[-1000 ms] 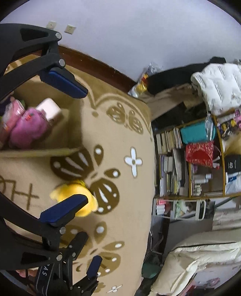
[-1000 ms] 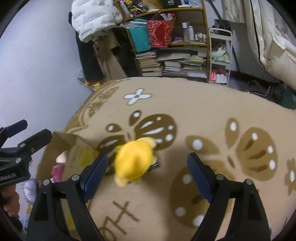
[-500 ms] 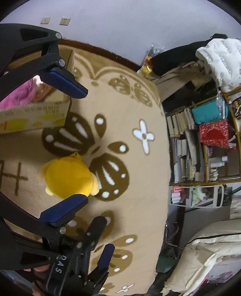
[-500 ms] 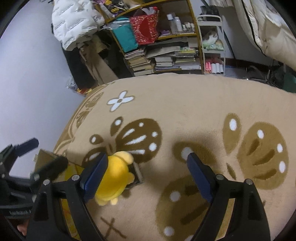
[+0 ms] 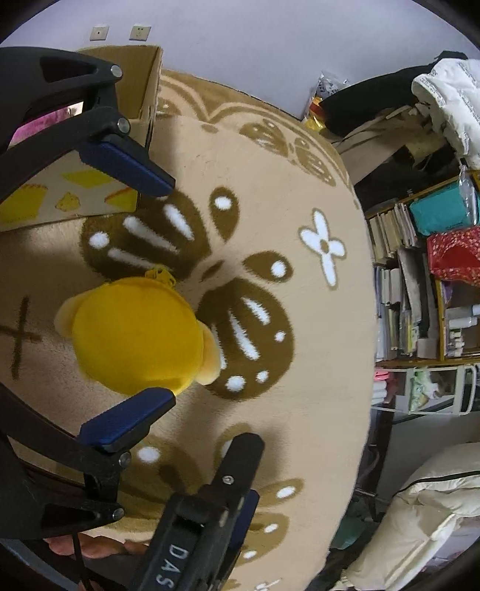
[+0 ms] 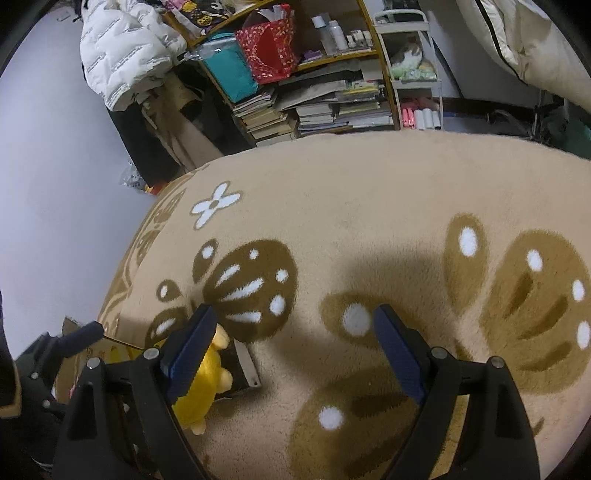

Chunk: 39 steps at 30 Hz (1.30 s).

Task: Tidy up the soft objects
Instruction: 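Close left gripper on yellow plush while right gripper closes on black Face tissue pack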

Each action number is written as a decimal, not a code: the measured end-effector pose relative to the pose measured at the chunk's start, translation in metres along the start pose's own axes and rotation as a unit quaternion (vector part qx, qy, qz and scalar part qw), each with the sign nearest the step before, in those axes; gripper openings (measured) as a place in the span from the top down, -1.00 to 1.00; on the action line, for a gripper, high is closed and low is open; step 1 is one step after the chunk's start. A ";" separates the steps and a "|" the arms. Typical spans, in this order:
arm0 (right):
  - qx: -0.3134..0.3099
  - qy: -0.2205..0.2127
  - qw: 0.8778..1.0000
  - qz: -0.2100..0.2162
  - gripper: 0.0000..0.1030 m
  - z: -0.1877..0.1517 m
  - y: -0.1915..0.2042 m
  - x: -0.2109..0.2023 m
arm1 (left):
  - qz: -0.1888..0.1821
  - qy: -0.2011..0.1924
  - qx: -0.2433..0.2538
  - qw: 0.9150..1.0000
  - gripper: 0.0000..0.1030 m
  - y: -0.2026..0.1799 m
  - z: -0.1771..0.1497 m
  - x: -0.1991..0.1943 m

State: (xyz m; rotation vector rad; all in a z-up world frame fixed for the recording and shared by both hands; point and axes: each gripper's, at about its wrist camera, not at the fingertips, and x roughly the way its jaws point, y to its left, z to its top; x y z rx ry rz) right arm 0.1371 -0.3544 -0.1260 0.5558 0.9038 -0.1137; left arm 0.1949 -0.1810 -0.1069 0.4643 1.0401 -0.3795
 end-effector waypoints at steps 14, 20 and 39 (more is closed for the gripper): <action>-0.010 0.010 1.000 0.021 -0.78 -0.009 0.004 0.018 | -0.025 0.012 0.005 1.000 -0.98 -0.018 -0.010 0.021; -0.005 0.016 1.000 0.021 -0.78 -0.011 0.003 0.021 | -0.027 0.015 0.006 0.999 -0.98 -0.022 -0.012 0.023; -0.011 0.050 0.998 0.037 -0.73 -0.021 0.004 0.037 | -0.030 0.038 -0.049 0.998 0.26 0.004 -0.027 0.036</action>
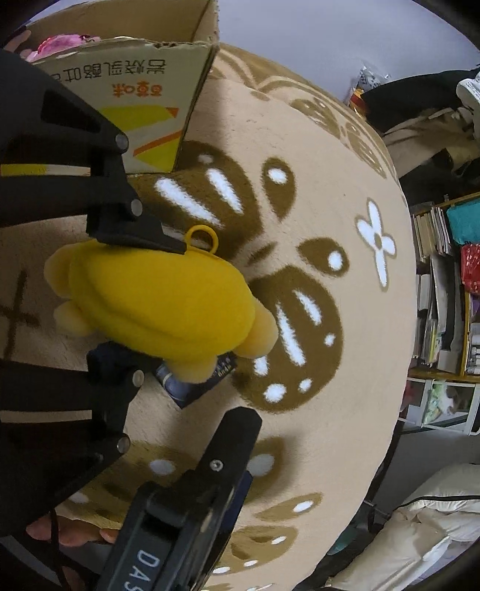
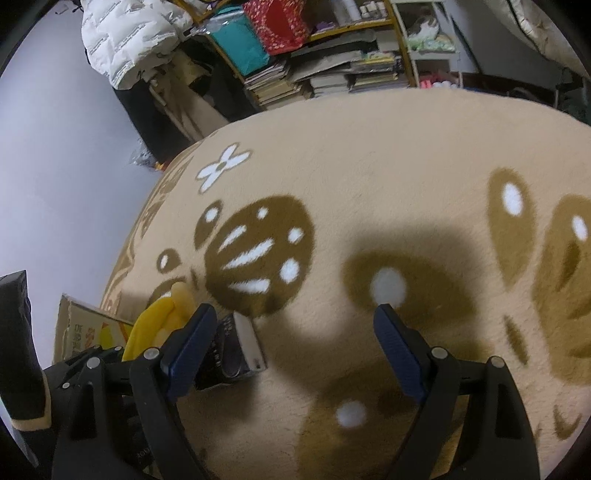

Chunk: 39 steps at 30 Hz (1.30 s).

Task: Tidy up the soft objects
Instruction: 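Close left gripper on yellow plush while right gripper closes on black Face tissue pack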

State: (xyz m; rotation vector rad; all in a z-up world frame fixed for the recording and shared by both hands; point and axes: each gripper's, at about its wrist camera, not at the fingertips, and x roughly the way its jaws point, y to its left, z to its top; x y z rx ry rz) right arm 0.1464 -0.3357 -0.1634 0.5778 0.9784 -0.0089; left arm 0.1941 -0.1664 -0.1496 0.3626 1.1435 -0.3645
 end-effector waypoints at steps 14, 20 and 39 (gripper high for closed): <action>-0.046 0.040 0.998 0.022 -0.42 -0.012 0.026 0.020 | 0.040 -0.018 -0.028 0.999 0.27 0.015 -0.016 -0.027; -0.075 0.050 0.996 0.015 -0.44 -0.014 0.032 0.023 | 0.041 -0.005 -0.051 0.998 0.27 0.023 -0.030 -0.023; -0.163 0.087 0.983 0.002 -0.46 -0.027 0.070 0.040 | 0.036 -0.001 -0.075 0.997 0.27 0.028 -0.048 -0.023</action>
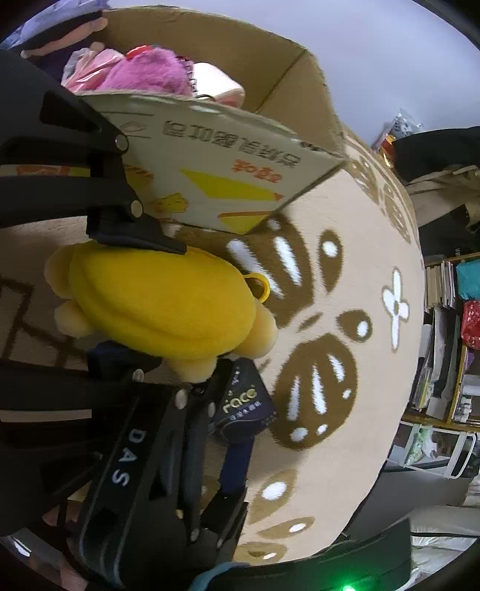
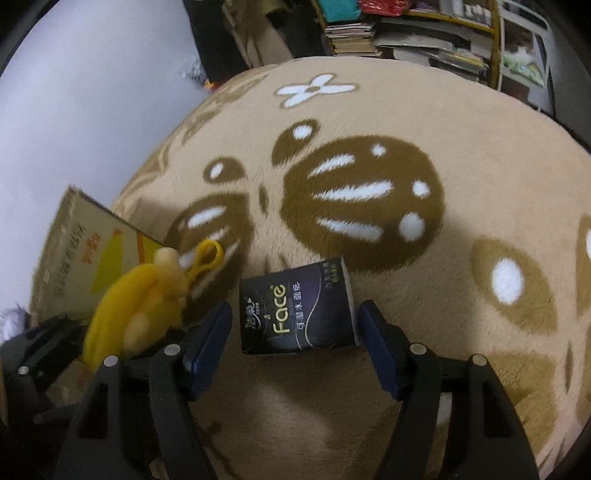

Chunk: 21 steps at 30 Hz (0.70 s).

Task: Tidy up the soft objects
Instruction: 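Close left gripper on yellow plush while right gripper closes on black Face tissue pack, then lift yellow plush and black Face tissue pack and carry both over the box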

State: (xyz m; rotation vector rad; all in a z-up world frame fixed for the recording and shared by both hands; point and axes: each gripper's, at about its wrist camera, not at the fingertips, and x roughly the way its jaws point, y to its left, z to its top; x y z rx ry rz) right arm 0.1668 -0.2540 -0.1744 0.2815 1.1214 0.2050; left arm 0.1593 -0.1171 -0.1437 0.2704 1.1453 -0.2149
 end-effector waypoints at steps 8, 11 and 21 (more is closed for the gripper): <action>-0.005 -0.009 0.999 -0.034 -0.26 -0.004 0.004 0.000 | 0.000 -0.001 0.004 1.000 0.27 0.000 -0.001 -0.005; 0.014 -0.014 0.999 -0.030 -0.25 -0.005 0.000 -0.008 | -0.005 -0.006 0.003 1.000 0.27 0.001 0.000 -0.013; 0.038 -0.057 0.997 -0.042 -0.24 -0.004 0.002 -0.056 | -0.003 -0.046 -0.001 0.999 0.27 0.010 0.008 -0.058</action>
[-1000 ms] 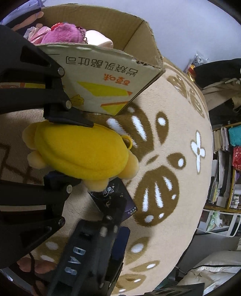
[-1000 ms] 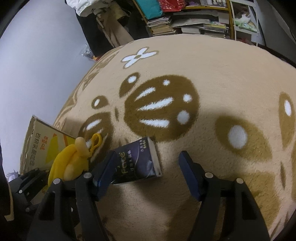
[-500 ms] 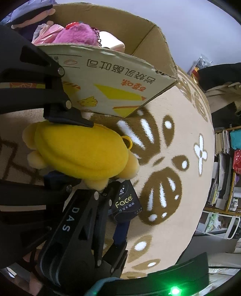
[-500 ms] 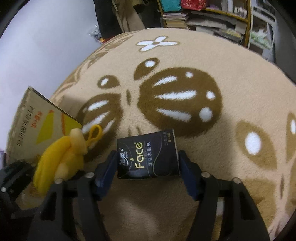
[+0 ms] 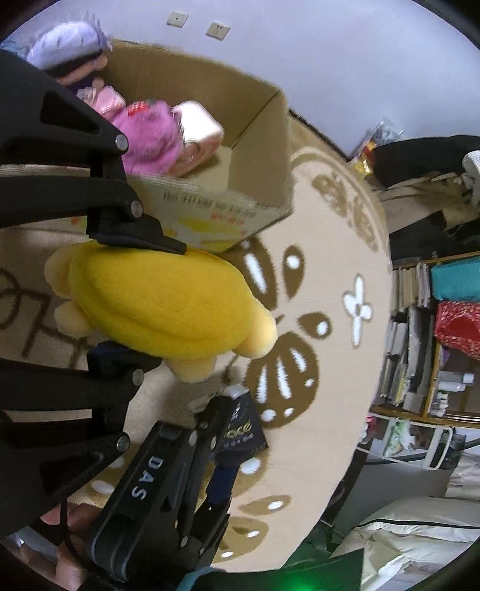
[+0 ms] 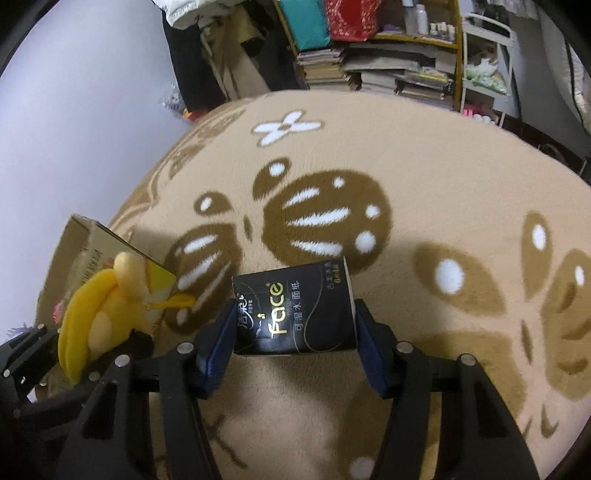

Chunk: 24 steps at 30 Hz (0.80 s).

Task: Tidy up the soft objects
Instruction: 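Lift yellow plush and black Face tissue pack and carry both over the box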

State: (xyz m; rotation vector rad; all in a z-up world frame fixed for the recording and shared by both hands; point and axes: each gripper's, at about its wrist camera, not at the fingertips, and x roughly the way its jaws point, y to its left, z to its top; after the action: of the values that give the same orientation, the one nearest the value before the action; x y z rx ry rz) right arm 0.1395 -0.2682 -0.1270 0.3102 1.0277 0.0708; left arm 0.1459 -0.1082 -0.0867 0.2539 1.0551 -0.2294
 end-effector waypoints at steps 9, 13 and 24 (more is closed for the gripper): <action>-0.018 -0.030 0.999 0.011 -0.24 0.007 0.032 -0.041 | 0.004 -0.039 -0.030 0.999 0.27 0.033 0.007 -0.050; -0.017 -0.046 0.999 0.023 -0.24 0.007 0.050 -0.059 | 0.022 -0.053 -0.037 0.998 0.27 0.052 0.007 -0.073; -0.049 -0.062 0.996 0.050 -0.24 -0.003 0.115 -0.082 | 0.048 -0.080 -0.066 0.993 0.26 0.119 -0.010 -0.129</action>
State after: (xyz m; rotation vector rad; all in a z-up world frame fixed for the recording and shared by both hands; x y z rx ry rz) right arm 0.1042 -0.1743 -0.0276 0.2726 0.8832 0.1901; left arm 0.1127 0.0156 0.0336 0.1638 0.8918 -0.0902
